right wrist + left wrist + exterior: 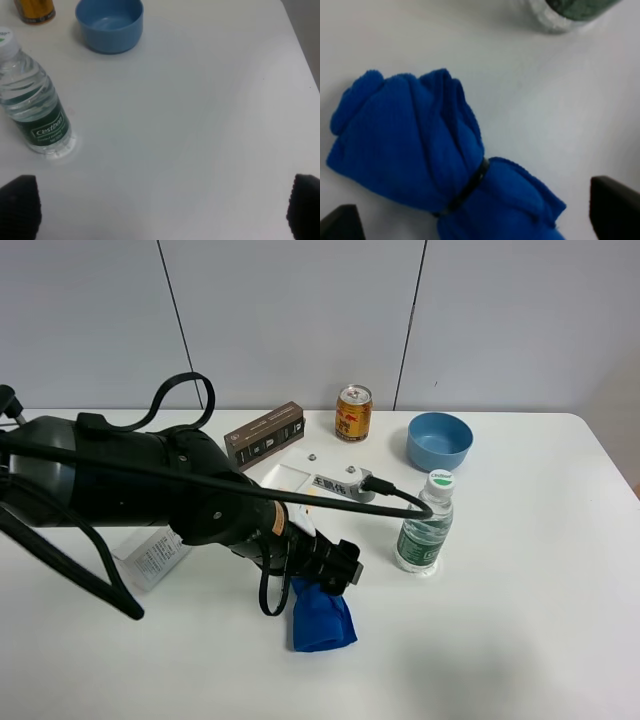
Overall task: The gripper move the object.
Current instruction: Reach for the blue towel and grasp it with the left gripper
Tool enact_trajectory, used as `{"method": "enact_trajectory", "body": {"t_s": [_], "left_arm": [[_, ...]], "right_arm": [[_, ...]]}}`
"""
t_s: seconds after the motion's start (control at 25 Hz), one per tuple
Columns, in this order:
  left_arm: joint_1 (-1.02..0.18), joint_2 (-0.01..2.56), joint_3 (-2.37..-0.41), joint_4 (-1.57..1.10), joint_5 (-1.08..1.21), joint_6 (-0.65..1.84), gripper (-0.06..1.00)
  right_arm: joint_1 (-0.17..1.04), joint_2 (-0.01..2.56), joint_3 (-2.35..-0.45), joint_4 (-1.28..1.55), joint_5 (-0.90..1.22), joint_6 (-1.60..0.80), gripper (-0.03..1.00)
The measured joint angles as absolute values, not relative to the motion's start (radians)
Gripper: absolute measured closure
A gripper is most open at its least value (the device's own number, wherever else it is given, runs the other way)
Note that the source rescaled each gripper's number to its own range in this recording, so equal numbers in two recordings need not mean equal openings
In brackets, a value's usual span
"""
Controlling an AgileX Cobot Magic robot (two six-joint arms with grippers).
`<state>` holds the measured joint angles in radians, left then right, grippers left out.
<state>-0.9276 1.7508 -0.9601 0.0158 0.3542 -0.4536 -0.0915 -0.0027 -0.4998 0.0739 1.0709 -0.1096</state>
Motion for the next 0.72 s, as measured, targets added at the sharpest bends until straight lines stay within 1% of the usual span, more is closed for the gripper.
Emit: {"method": "enact_trajectory", "body": {"t_s": [0.2,0.44,0.6,0.72], "left_arm": [[-0.928,1.796,-0.960,-0.025,0.280,-0.589,0.08],[-0.928,1.824,-0.960,-0.030,0.273,-0.703,0.08],[-0.906,1.832,-0.960,-0.008,0.261,-0.841,0.08],[-0.886,1.852,-0.960,0.031,0.271,-0.877,0.08]], "right_arm": [[-0.091,-0.003,-0.500,0.074,1.071,-0.110,-0.03],[-0.091,-0.003,-0.500,0.074,1.071,-0.110,-0.03],[-0.091,-0.003,-0.500,0.074,1.071,-0.110,-0.03],[-0.091,-0.003,-0.500,0.074,1.071,-0.110,-0.03]]}}
